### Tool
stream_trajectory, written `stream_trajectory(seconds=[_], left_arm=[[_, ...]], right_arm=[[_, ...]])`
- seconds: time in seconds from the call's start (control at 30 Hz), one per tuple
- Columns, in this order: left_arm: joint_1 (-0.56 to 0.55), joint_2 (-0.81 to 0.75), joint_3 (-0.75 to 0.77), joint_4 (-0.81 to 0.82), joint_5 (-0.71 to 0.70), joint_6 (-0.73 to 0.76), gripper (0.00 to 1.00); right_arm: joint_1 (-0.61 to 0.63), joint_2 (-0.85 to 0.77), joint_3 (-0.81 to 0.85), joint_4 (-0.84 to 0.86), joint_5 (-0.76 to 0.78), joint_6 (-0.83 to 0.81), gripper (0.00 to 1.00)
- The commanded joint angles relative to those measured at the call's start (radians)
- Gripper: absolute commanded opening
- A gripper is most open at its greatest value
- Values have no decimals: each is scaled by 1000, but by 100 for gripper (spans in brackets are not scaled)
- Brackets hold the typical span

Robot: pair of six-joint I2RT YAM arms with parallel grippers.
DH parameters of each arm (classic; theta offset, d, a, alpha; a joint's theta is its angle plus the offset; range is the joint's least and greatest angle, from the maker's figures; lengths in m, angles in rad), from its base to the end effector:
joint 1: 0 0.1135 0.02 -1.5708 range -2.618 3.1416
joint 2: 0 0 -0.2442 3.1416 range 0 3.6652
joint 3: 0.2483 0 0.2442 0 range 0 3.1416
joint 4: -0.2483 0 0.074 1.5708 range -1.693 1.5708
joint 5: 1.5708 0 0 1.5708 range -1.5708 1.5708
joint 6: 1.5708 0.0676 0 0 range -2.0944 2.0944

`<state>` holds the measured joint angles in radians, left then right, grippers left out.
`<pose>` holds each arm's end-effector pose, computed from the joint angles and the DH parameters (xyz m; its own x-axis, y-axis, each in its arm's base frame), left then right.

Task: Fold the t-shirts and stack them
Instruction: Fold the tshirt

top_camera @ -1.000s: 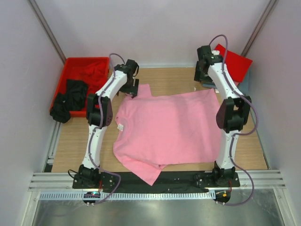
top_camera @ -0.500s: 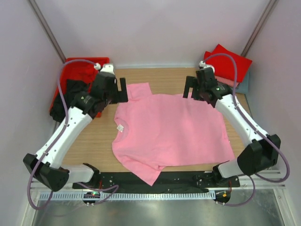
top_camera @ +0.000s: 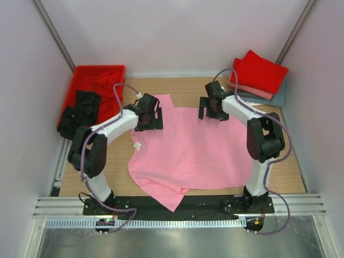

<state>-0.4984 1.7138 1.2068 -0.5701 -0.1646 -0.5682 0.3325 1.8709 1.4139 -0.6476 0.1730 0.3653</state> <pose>0.3193 -0.1612 0.1688 -0.8690 -0.1314 -0.4771 -0.0762 0.9881 -0.1334 0.3765 0.1177 0.1706 -0.8774 0.0693 -0.4748 0.0696 0.9974 0.0169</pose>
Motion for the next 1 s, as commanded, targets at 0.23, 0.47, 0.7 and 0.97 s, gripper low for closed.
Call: stream_trajectory(seconds=[0.23,0.47,0.7,0.97], left_arm=[[70,409,434,-11,-6,4,87],[152,610,732,-173,-1,56,87],[196,785,1123,-364,20,106,87],[107,414,954,-370,-102,154,89]], right_arm=[[0,318,361,-30,63,-48,100],[-15,500,575,-76,30,-65,100],[-16,648,792,-107,-30,-77,100],[-18,530,803,-106,-41,-85,100]])
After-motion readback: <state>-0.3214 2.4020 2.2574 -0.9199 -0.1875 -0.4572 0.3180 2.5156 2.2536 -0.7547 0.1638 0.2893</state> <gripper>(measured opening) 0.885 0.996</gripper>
